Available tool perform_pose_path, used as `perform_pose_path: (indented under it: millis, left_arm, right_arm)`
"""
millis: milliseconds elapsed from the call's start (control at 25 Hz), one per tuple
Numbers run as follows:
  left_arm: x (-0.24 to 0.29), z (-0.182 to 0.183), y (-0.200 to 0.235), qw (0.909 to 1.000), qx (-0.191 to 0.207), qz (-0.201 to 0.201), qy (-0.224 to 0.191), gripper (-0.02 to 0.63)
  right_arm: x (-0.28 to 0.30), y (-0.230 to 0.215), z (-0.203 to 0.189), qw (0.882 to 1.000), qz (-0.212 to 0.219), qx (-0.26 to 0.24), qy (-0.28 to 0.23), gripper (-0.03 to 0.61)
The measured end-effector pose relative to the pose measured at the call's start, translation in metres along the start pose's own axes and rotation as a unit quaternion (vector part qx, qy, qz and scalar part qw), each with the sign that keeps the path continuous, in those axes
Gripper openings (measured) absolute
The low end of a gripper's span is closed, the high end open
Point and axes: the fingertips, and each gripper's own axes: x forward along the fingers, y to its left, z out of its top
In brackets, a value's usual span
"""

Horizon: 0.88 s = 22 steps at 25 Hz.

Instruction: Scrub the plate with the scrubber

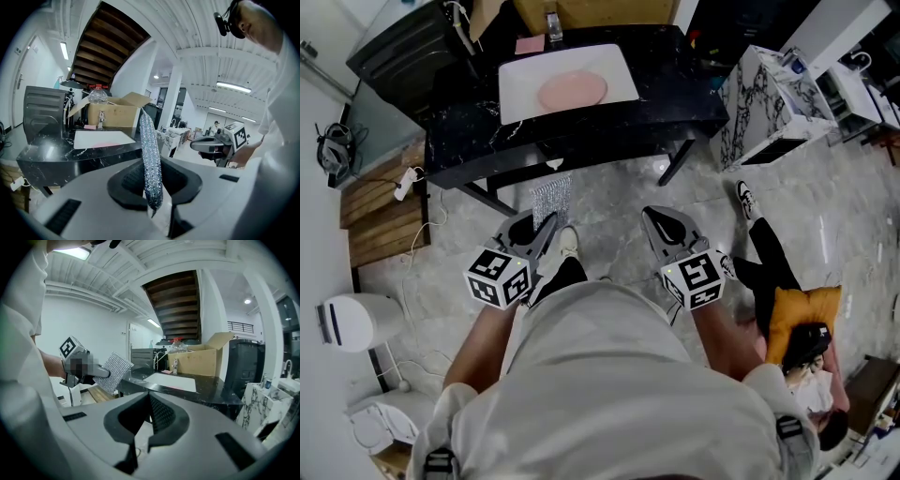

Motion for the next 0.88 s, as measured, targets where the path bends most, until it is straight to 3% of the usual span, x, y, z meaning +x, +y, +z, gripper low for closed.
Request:
perform_pose_path:
  millis: [880]
  left_arm:
    - [-0.012, -0.010, -0.012, 1.0000, 0.000, -0.006, 0.005, 0.067]
  right_arm:
    - [-0.015, 0.017, -0.012, 1.000, 0.010, -0.001, 0.012, 0.003]
